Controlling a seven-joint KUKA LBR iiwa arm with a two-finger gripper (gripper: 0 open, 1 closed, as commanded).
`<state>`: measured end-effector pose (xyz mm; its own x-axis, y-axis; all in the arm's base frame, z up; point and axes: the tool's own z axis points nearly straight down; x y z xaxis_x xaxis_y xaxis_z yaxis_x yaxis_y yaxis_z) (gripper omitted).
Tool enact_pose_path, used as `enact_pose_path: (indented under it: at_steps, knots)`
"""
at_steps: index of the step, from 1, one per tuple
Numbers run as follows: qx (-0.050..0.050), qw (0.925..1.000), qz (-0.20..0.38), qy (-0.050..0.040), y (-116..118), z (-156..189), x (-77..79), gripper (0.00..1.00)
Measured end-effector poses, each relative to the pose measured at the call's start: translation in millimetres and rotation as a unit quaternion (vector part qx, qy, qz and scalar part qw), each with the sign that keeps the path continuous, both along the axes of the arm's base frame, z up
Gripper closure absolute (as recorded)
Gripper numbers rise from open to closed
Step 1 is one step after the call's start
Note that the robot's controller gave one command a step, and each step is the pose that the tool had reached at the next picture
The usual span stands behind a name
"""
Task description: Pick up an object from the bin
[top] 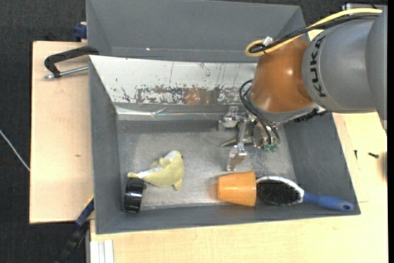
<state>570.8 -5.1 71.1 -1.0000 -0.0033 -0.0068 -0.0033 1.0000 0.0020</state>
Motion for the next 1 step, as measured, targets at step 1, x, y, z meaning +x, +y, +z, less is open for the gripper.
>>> enact_pose_path:
  at_steps: [1]
  knots:
    - [-0.002, 0.9946, -0.103, -0.0012, -92.7, 31.3, 25.7, 0.00]
